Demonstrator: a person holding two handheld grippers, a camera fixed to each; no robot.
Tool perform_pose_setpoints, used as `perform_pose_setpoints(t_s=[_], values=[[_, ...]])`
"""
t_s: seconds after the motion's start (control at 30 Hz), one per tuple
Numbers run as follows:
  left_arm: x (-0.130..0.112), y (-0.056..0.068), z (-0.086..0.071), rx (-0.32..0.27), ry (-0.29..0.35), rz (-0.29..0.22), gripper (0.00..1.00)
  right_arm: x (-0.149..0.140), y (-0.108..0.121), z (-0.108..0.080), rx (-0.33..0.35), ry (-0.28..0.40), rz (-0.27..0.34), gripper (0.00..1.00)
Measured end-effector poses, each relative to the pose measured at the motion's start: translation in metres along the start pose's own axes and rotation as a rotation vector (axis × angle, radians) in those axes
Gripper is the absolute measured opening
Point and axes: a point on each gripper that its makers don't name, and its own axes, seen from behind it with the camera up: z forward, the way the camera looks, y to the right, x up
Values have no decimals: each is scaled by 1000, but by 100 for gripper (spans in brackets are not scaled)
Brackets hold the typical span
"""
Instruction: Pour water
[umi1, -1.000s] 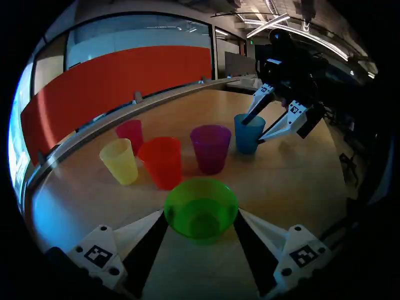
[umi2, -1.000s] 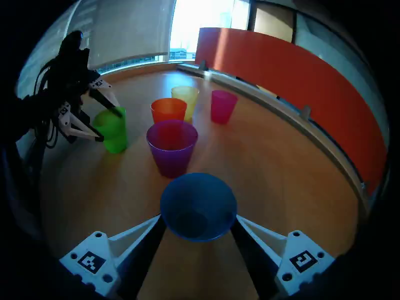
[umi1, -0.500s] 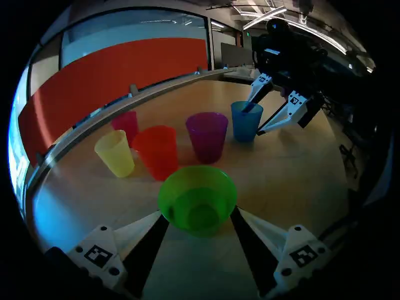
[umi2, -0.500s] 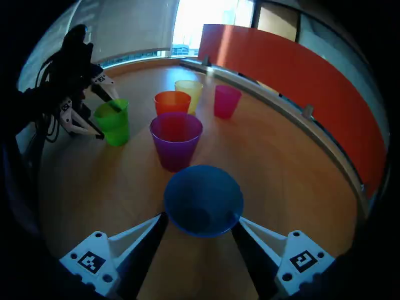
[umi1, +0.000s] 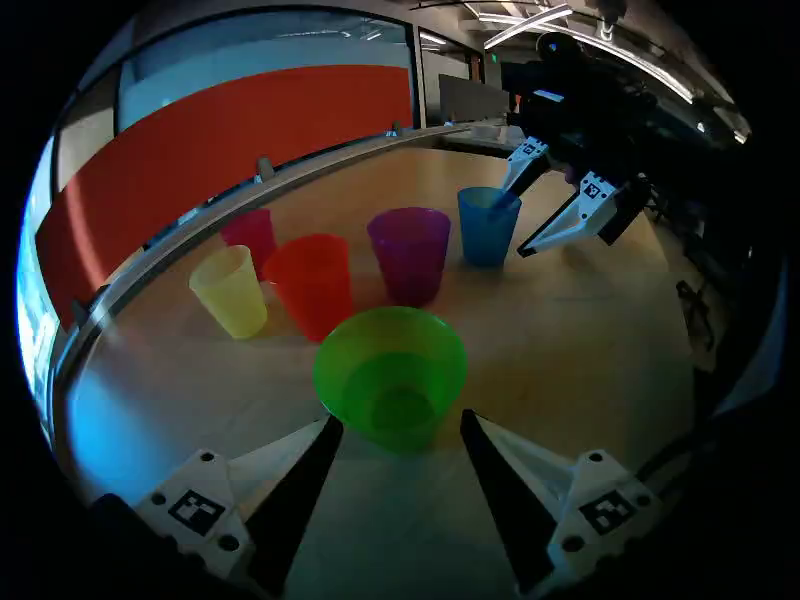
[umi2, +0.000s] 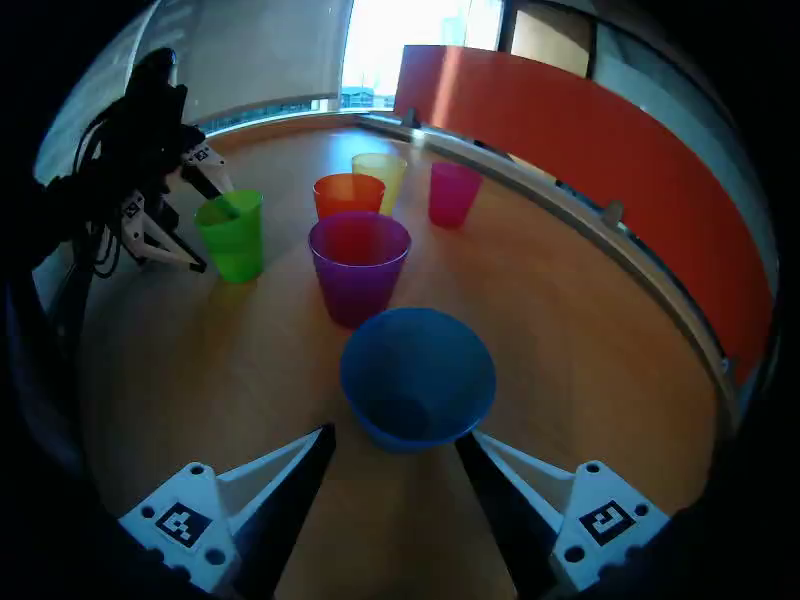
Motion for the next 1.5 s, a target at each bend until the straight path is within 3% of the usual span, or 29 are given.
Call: perform_pose_setpoints(t_s=[0.5, 0.8, 0.97, 1.17, 1.5], values=[[-9, -8, -27, 58, 6, -14, 87, -5, -5, -17, -27, 23, 24, 93], [-7, -7, -51, 96, 45, -39, 87, -12, -11, -32, -65, 50, 46, 93], [-1, -10, -65, 136, 86, -67, 87, -13, -12, -41, -106, 101, 77, 93], [9, -22, -84, 218, 168, -131, 87, -10, -6, -58, -196, 188, 137, 93], [21, -56, -123, 414, 322, -241, 87, 7, 23, -91, -409, 348, 236, 93]])
